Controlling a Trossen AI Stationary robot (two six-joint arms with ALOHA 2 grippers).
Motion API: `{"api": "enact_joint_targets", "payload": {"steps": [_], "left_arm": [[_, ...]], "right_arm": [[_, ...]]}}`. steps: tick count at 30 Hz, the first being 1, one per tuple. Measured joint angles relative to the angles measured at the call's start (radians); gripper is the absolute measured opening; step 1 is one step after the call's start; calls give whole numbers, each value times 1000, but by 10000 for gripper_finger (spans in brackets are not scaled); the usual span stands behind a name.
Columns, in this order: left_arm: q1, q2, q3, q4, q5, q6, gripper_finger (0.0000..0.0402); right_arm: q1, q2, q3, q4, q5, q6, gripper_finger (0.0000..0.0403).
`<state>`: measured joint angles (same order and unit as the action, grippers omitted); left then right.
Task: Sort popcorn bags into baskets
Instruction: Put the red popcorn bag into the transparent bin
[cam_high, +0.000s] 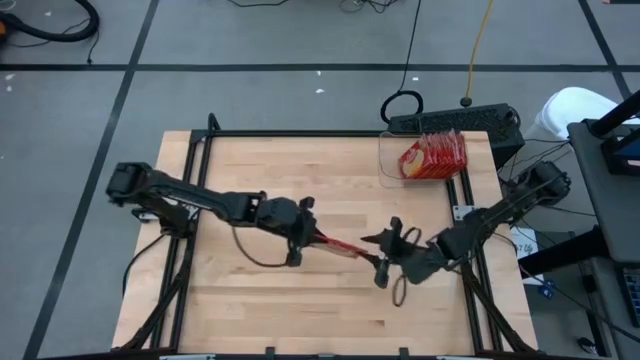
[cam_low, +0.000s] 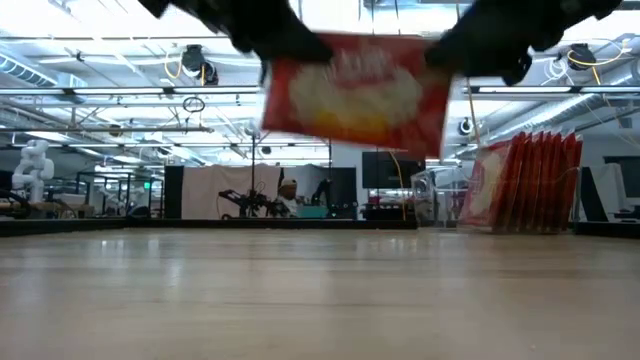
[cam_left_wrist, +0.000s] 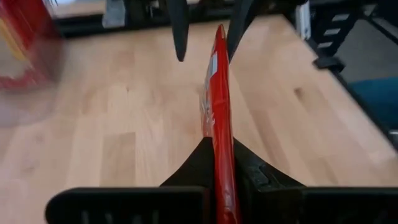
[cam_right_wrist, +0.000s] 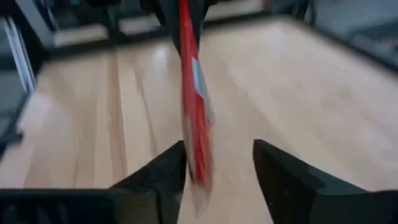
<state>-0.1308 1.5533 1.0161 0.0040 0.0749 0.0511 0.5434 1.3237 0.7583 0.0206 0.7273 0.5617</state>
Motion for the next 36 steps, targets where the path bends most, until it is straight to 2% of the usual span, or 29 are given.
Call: {"api": "enact_joint_targets", "payload": {"steps": [3,8,12,16,20,30,33,36], "left_arm": [[-9,-74,0,-24,-5,-26,22],[-23,-137,-47,75,-17,-87,25],[-46,-132,-179,367,-16,-141,20],[-59,-121,-308,705,-52,-169,24],[-59,-118,-397,901,-87,-185,30],[-56,-118,-446,941,-83,-186,23],[-56,-118,-446,950,-82,-187,31],[-56,-118,-446,955,-80,-184,30]], "right_arm": [[47,-1,-61,210,113,-89,195],[81,36,-162,654,162,-252,207],[83,96,-209,900,163,-356,207],[78,170,-214,1046,161,-442,206],[57,251,-214,1182,158,-478,206],[7,357,-212,1529,107,-598,205],[7,352,-212,1547,105,-628,201],[7,352,-212,1547,104,-634,177]]}}
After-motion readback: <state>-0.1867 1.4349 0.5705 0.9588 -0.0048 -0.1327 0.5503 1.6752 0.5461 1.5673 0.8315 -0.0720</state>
